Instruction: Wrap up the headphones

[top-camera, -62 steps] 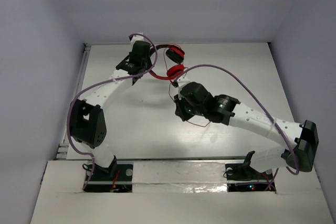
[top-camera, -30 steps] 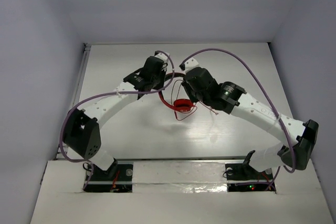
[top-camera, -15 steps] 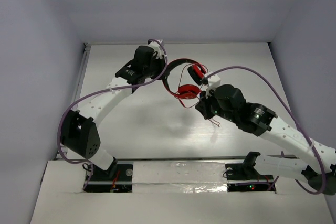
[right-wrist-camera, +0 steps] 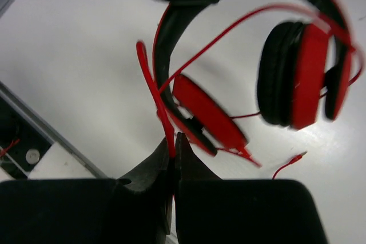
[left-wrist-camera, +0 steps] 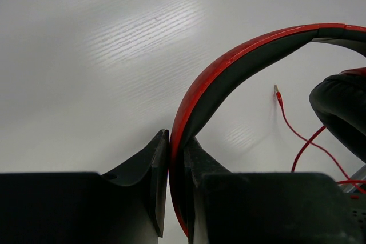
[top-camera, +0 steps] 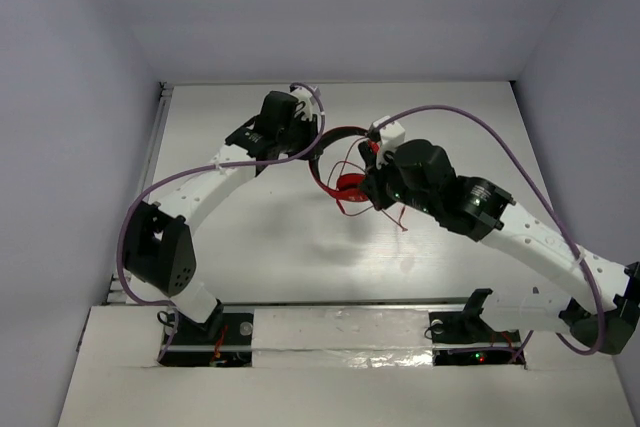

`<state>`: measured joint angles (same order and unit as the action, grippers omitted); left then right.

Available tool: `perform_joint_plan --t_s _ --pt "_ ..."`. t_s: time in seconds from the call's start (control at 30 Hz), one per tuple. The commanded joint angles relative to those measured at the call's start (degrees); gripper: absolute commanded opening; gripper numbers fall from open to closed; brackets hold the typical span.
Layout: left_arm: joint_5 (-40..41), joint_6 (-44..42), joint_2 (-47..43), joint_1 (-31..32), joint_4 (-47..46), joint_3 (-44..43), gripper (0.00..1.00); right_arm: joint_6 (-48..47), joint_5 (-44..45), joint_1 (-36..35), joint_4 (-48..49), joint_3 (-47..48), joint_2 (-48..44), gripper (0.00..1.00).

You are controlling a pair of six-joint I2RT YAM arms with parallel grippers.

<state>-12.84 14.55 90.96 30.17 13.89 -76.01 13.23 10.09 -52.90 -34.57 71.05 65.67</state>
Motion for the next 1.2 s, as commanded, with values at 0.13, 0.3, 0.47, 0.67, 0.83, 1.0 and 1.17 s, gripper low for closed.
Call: perform_joint_plan --t_s 0.13,0.3,0.47,0.67,0.83,1.0,1.17 --pt "-5.43 -7.5 -5.52 0.59 0.09 2.35 0.0 -4.09 7.75 1.04 2.75 2.17 1.48 0.0" --pt "-6.15 -11.2 -7.55 0.59 3.5 3.85 0.0 -4.79 9.59 1.58 3.81 1.73 1.39 0.0" --pt "-5.09 -12.79 -9.83 0.59 3.95 5.61 0.0 -5.32 16.1 2.1 3.28 1.46 0.77 0.0" --pt "-7.11 -14.28 -10.62 0.59 5.53 6.48 0.0 -5.32 20.67 2.63 4.07 1.38 2.36 0.0" --pt "-8.87 -15.95 -9.93 1.9 6.06 6.84 0.0 -5.85 19.36 3.25 5.47 1.81 4.11 0.0" --pt "-9.39 -17.01 -7.81 4.89 7.29 5.7 0.0 -7.17 17.6 3.77 7.67 2.08 6.13 0.0" --pt "-12.98 -17.53 -10.79 4.89 5.63 6.57 0.0 -6.47 17.42 4.92 9.6 0.16 7.02 0.0"
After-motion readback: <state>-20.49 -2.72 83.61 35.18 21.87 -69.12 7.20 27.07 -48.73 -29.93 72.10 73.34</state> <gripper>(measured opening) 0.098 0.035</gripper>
